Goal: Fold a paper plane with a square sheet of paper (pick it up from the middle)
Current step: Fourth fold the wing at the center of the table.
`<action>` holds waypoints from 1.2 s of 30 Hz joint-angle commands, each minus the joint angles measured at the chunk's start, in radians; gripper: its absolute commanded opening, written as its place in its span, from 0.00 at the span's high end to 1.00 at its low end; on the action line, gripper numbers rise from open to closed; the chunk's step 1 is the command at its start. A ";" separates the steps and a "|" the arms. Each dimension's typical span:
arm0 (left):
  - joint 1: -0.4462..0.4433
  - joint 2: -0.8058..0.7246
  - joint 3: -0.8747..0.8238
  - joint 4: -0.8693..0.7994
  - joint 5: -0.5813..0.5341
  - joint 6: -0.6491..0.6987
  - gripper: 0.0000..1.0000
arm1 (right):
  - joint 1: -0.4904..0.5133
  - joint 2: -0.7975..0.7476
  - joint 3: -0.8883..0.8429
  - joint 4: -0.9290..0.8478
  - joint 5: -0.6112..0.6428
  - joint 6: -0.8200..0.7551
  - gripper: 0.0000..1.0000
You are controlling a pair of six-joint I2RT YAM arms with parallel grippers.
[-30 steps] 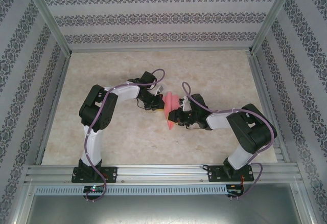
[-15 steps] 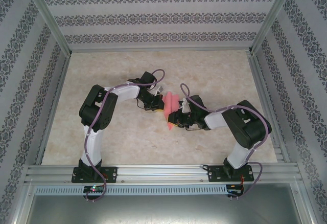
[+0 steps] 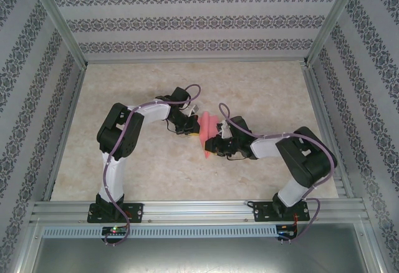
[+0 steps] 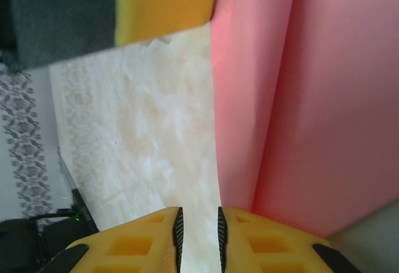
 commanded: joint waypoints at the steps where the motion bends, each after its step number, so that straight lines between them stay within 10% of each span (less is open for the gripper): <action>1: 0.011 0.018 0.030 -0.024 0.005 0.018 1.00 | 0.025 -0.087 0.031 -0.201 0.143 -0.136 0.74; 36: -0.002 -0.003 0.059 -0.006 0.048 -0.025 1.00 | 0.214 0.064 0.255 -0.512 0.558 -0.334 0.67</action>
